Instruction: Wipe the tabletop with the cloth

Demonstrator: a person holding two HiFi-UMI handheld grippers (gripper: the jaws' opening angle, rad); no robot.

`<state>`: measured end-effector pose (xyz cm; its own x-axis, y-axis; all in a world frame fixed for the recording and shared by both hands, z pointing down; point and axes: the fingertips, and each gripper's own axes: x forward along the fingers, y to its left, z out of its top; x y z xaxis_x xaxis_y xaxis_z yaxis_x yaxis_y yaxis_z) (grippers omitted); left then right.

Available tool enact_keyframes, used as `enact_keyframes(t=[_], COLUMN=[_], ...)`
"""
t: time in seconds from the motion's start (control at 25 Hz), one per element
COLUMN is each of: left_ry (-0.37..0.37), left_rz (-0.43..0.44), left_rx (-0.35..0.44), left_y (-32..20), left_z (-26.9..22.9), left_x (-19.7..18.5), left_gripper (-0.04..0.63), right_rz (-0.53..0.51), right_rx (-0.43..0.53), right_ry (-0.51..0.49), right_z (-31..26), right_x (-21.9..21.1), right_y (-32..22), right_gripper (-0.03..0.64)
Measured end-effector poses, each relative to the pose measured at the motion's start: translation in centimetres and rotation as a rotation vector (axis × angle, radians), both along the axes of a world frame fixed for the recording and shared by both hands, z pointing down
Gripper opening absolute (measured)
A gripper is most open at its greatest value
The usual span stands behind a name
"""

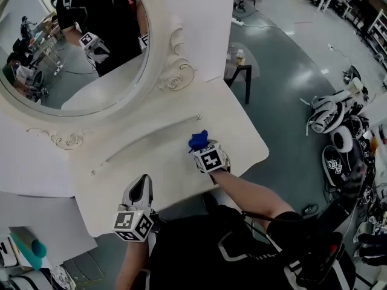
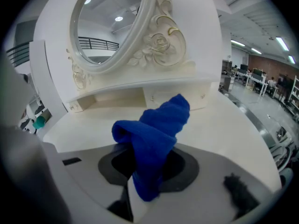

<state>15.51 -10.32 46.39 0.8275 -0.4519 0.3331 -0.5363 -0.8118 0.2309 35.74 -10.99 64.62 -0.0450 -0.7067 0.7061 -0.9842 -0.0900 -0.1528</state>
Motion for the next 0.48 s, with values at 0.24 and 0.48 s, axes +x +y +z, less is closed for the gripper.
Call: enact_keyframes(t=[0.24, 0.48], left_ry=[-0.005, -0.017], left_rz=[0.031, 0.061], left_rx=[0.004, 0.009], left_y=[1.6, 3.0], left_z=[-0.4, -0.4], left_x=[3.3, 5.4], left_gripper=[0.009, 0.009], right_rz=[0.038, 0.073], right_rx=[0.002, 0.0], right_ry=[0.01, 0.033], right_z=[-0.3, -0.4], right_x=[4.4, 8.0], right_y=[2.0, 3.8], right_gripper=[0.121, 0.123])
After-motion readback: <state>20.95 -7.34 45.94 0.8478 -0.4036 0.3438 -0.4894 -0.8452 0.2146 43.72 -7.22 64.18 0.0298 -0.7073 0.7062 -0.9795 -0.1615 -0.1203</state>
